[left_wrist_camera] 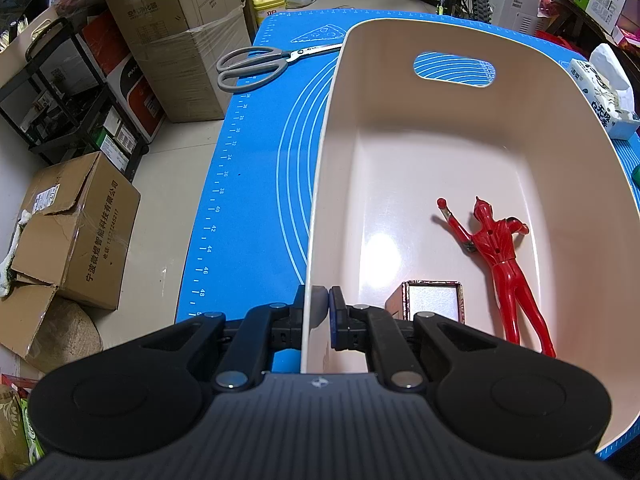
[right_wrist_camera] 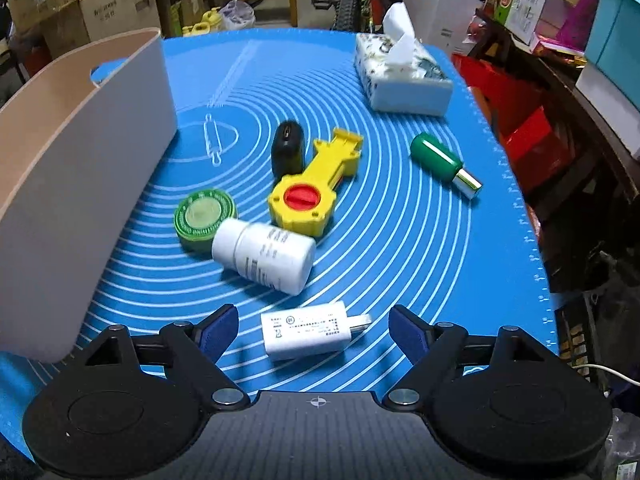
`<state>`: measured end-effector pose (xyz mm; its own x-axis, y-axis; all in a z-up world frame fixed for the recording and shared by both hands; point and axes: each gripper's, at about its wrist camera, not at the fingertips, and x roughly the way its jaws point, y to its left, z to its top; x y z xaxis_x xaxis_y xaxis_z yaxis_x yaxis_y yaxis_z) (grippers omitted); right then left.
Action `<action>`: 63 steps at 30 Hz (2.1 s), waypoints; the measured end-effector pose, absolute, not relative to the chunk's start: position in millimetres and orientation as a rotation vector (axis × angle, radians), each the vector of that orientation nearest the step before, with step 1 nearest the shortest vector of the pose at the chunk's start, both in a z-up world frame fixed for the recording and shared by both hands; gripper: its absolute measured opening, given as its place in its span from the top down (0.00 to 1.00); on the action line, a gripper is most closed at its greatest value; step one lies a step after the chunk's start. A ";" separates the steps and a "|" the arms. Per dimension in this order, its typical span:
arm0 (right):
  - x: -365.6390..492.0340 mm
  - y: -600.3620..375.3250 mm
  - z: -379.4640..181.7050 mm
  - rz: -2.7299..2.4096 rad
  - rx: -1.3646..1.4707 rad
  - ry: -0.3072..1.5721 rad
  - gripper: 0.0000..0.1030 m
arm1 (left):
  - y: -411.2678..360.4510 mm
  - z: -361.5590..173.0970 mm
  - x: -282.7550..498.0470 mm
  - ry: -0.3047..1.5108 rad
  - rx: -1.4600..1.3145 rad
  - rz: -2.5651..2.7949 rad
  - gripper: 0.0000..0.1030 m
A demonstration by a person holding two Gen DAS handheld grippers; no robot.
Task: Organize rigid objects
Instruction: 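Move the right tool to the white charger plug and grasp it, then lift the white charger with the right tool and carry it over the basket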
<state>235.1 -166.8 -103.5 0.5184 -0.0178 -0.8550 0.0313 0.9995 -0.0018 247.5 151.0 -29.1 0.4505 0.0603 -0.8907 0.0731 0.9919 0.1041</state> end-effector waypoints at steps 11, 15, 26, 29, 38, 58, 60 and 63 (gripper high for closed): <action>238.5 -167.1 -128.3 -0.012 0.011 1.016 0.17 | 150.8 -29.9 247.9 1.104 0.138 -0.006 0.89; 237.9 -170.2 -128.6 -0.008 0.020 1.002 0.20 | 150.8 -30.4 247.8 1.104 0.138 -0.005 0.89; 231.6 -169.4 -126.6 -0.002 0.007 0.965 0.37 | 150.9 -30.4 248.0 1.104 0.137 -0.006 0.89; 229.0 -166.4 -124.7 -0.024 -0.018 0.949 0.37 | 150.2 -30.3 248.2 1.104 0.139 -0.005 0.89; 221.4 -163.3 -86.7 -0.058 0.008 0.823 0.37 | 150.1 -30.4 248.2 1.104 0.140 -0.005 0.88; 262.7 -73.8 0.8 0.119 0.042 0.539 0.37 | 145.5 -31.1 249.3 1.113 0.156 -0.003 0.88; 269.8 -65.0 4.0 0.136 0.049 0.535 0.37 | 145.6 -31.0 248.8 1.113 0.157 -0.004 0.88; 280.0 -50.4 7.0 0.160 0.046 0.538 0.37 | 146.8 -30.5 248.0 1.113 0.153 -0.006 0.88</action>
